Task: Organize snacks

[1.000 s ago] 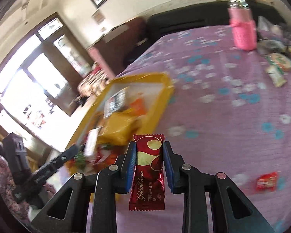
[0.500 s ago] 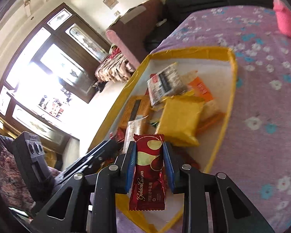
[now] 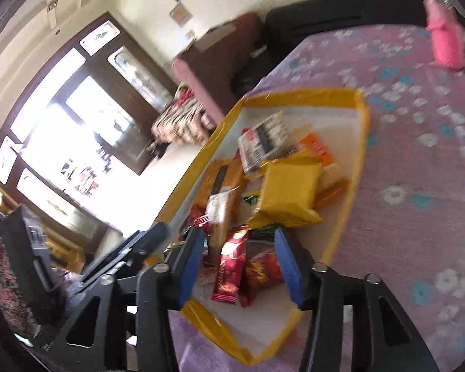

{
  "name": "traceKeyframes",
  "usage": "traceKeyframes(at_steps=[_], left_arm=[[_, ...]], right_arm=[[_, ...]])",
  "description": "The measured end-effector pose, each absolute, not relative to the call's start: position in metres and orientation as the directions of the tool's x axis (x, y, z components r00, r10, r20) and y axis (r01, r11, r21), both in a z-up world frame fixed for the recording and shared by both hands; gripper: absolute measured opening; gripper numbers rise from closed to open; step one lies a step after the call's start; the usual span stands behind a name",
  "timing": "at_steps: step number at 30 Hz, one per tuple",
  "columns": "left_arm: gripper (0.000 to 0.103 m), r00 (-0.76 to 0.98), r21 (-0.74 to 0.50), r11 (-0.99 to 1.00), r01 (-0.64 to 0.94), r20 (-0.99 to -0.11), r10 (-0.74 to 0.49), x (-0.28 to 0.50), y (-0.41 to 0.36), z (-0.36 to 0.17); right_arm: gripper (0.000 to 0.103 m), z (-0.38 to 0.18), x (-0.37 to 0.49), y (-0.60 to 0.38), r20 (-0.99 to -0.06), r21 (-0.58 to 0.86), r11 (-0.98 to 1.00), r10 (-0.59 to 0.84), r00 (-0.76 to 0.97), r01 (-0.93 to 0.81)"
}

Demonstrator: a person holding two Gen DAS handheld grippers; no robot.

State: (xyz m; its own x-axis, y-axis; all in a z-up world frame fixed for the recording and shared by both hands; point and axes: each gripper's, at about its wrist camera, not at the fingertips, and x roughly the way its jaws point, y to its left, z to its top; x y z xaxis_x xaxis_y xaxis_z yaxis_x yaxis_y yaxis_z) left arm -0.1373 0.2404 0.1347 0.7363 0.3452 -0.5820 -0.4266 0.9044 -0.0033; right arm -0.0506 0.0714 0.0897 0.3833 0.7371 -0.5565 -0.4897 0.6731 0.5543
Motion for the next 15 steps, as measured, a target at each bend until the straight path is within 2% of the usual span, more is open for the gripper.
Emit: traceKeyframes(at_steps=[1,4,7,15], left_arm=[[0.083,0.739,0.031,0.899,-0.437,-0.558,0.378,-0.142,0.232,0.139],[0.084,0.752,0.113,0.894,-0.433,-0.502,0.427,-0.151,0.211,0.148],[0.084,0.75,0.172,0.891,-0.421,-0.486,0.448,-0.155,0.196,0.149],[0.084,0.741,0.194,0.913,-0.36,-0.535,0.406,-0.156,0.169,0.143]], right_arm=[[0.053,0.092,-0.057,0.066,-0.552,0.534,0.688,0.724,0.413,-0.492],[0.059,0.096,-0.078,0.05,-0.546,0.448,0.743,0.667,0.506,-0.497],[0.068,0.093,-0.1,0.038,-0.54,0.375,0.787,0.615,0.575,-0.49],[0.068,0.076,-0.121,0.014,-0.566,0.336,0.82,0.569,0.597,-0.463]])
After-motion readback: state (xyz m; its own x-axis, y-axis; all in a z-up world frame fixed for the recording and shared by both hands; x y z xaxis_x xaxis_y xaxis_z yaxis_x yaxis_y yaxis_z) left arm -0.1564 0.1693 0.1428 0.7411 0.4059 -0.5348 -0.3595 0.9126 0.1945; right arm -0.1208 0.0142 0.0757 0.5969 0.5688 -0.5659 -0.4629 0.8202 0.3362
